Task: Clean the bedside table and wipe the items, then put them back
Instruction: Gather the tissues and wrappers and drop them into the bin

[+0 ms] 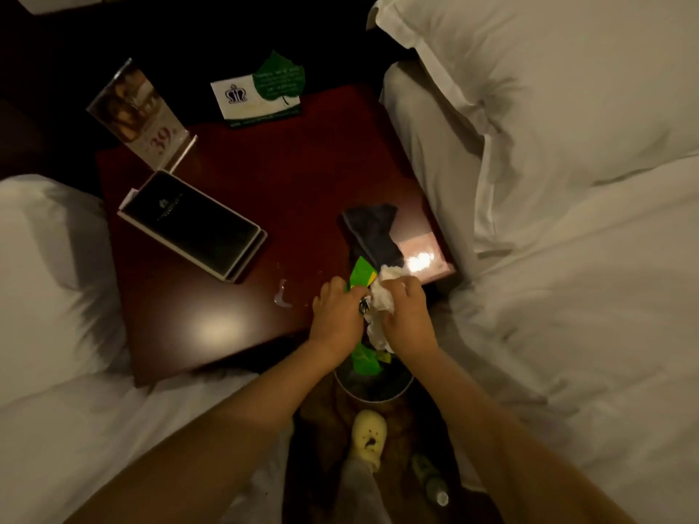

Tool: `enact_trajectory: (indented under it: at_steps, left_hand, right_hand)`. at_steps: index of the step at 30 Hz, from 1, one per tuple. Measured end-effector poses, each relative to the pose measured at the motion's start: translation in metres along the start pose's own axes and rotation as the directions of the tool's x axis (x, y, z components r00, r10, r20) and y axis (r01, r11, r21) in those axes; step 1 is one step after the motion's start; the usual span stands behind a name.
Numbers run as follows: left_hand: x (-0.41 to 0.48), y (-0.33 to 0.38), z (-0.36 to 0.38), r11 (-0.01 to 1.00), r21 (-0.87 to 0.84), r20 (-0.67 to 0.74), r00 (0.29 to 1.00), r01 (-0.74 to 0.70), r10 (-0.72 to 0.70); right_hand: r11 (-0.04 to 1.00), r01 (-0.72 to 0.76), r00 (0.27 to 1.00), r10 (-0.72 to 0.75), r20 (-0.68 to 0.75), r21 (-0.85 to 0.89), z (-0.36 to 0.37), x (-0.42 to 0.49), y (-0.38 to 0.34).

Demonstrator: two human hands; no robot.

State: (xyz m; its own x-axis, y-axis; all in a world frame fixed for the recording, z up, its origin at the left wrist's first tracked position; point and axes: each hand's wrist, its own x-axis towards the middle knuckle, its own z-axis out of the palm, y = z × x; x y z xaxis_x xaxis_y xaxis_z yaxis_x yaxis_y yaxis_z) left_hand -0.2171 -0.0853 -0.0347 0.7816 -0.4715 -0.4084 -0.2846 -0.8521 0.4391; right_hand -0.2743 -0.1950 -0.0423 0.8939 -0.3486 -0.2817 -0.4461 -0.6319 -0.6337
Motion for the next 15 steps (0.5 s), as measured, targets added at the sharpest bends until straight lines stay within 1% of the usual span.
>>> enact_trajectory:
  at_steps: [3, 7, 11, 15]
  left_hand:
    - [-0.028, 0.014, 0.038, 1.0, 0.0, 0.004, 1.0, 0.025, -0.025]
    - [-0.046, 0.022, 0.085, 0.996, 0.001, 0.081, 0.993, 0.088, -0.088]
    - [-0.045, 0.006, 0.125, 0.992, 0.046, 0.187, 0.974, 0.118, -0.125]
    - [-0.028, -0.024, 0.16, 0.974, 0.035, 0.265, 0.938, 0.223, -0.224]
  right_hand:
    - [1.0, -0.01, 0.999, 0.01, 0.047, -0.007, 0.001, -0.029, 0.028]
    - [0.998, -0.052, 0.99, 0.056, 0.131, -0.036, 0.013, -0.053, 0.064]
    - [0.987, -0.096, 0.961, 0.125, 0.245, -0.128, 0.035, -0.059, 0.093]
    - [0.971, -0.149, 0.925, 0.203, 0.321, -0.185, 0.068, -0.049, 0.119]
